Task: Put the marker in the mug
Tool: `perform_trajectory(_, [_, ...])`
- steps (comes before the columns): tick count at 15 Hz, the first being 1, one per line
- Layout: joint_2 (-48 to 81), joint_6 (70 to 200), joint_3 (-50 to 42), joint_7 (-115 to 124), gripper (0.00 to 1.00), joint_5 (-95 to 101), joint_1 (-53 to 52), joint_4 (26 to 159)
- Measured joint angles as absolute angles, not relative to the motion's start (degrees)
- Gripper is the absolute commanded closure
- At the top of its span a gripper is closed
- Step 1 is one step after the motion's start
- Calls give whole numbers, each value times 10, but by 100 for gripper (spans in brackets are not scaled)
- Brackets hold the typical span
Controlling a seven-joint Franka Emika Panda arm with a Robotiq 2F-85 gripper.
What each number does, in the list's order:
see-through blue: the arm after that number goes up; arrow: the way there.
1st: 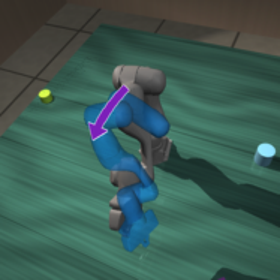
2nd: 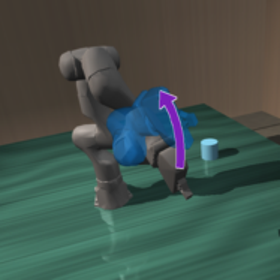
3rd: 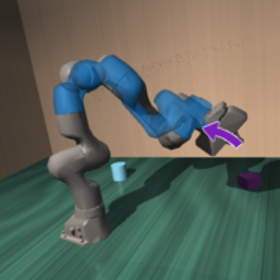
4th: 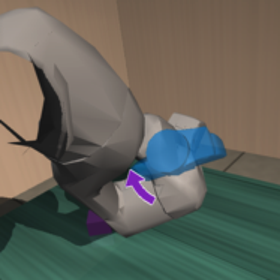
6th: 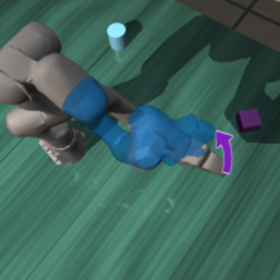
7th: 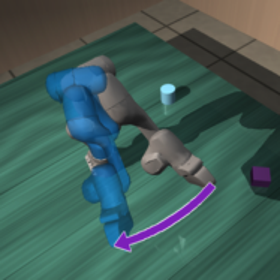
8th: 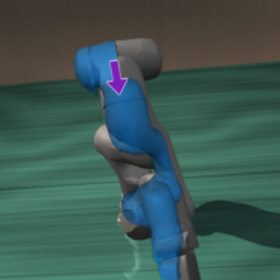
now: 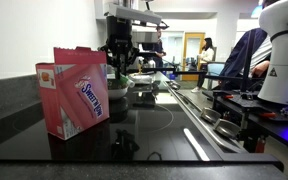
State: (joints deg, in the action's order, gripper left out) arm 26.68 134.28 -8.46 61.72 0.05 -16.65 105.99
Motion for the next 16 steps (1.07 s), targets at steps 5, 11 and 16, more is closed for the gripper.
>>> perform_trajectory(5, [225, 1324, -100, 752, 95, 134, -171, 1082])
perform_trajectory(11, [225, 1244, -96, 878, 95, 306, -182, 1061])
perform_trajectory(16, [237, 1208, -85, 896, 95, 344, -178, 1026])
